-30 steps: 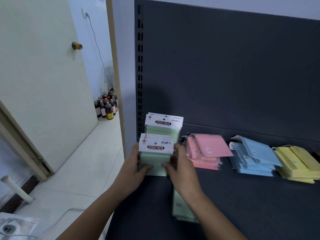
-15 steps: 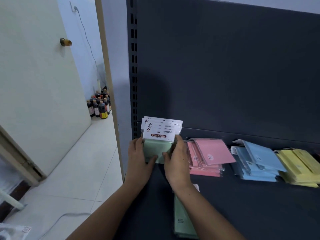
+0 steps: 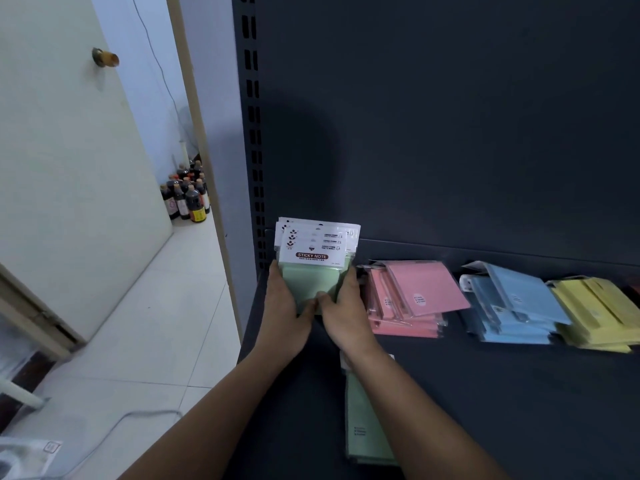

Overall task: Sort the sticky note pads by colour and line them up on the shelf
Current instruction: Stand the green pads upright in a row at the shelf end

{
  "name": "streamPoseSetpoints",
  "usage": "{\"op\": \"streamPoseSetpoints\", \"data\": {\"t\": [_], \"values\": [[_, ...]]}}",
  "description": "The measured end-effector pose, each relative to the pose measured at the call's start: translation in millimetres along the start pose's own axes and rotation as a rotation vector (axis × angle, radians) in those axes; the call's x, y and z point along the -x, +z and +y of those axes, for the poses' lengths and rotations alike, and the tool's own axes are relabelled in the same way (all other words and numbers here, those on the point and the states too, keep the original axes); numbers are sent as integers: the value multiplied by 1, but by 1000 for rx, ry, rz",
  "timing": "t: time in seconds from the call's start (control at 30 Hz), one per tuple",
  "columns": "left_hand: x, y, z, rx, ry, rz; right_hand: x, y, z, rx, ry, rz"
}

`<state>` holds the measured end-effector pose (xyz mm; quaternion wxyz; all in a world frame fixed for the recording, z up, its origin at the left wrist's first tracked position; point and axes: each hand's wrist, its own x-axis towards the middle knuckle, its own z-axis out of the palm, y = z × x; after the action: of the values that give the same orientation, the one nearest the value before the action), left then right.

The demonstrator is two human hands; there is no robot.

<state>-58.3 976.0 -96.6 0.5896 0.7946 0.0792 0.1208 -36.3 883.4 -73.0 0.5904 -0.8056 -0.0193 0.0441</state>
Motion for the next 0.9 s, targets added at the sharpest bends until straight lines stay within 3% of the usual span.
{"op": "streamPoseSetpoints", "data": {"t": [0.27, 0.47, 0.53, 0.63, 0.7, 0.8, 0.9], "values": [[6, -7, 1, -56, -43, 20, 9, -14, 1, 0, 27, -103], [44, -8, 5, -364, -28, 206, 42, -48, 7, -5, -55, -205], [57, -5, 9, -431, -68, 74, 54, -65, 10, 109, -121, -146], [72, 3, 18, -637, -98, -158, 73, -90, 22, 554, -248, -6], [80, 9, 22, -693, -82, -206, 85, -101, 31, 815, -177, 18], [90, 17, 29, -710, -76, -227, 98, -104, 37, 853, -36, -6], [95, 22, 32, -673, -121, -264, 105, -100, 40, 735, -8, -37]]}}
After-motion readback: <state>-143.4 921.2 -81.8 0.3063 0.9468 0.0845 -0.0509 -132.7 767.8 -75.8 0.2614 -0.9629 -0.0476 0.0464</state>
